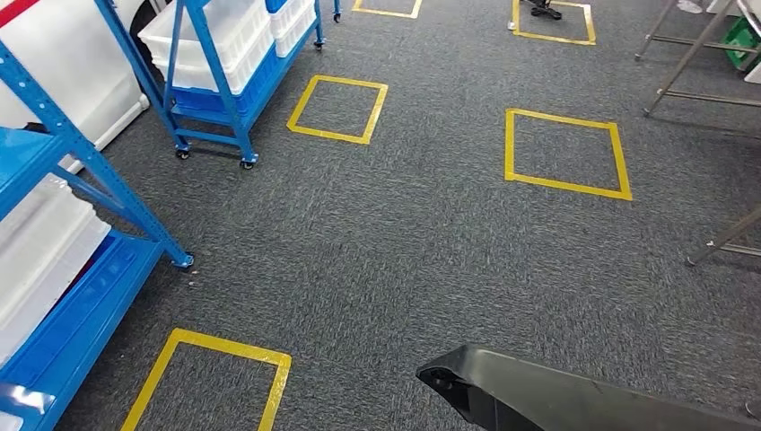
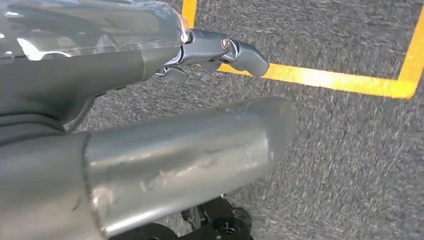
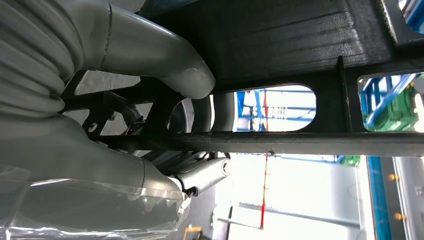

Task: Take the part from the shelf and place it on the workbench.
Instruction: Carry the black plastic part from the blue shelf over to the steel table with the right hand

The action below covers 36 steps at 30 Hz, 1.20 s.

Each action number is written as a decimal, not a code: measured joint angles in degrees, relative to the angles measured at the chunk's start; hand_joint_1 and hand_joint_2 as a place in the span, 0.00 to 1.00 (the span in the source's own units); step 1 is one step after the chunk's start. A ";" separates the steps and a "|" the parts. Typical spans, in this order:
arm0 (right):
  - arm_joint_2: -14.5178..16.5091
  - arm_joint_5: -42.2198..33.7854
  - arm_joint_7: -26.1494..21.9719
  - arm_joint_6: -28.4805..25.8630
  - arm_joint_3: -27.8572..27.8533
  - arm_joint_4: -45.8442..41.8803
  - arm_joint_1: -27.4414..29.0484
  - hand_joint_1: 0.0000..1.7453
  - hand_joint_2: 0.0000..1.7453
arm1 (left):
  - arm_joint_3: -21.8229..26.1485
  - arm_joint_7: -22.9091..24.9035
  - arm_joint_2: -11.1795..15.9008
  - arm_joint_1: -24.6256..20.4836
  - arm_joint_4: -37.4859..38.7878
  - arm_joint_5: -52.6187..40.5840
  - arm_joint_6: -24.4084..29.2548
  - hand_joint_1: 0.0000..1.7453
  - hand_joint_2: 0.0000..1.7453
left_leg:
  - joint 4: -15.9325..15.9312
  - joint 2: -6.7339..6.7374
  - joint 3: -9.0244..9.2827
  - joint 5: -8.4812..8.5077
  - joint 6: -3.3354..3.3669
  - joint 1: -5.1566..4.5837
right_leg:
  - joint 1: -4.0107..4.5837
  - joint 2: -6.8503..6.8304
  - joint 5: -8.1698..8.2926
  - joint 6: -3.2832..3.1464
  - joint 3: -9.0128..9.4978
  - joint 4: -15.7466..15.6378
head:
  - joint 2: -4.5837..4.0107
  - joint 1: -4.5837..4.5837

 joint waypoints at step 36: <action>0.92 0.08 1.23 -5.19 -2.05 -3.79 1.94 1.00 1.00 | -0.59 -1.76 -2.23 -1.27 0.02 -2.11 -0.92 0.00 0.00 | 3.68 -2.21 -1.29 -2.58 -1.48 0.63 | -1.23 3.70 0.86 -0.66 1.12 -2.10 | 0.00 -0.49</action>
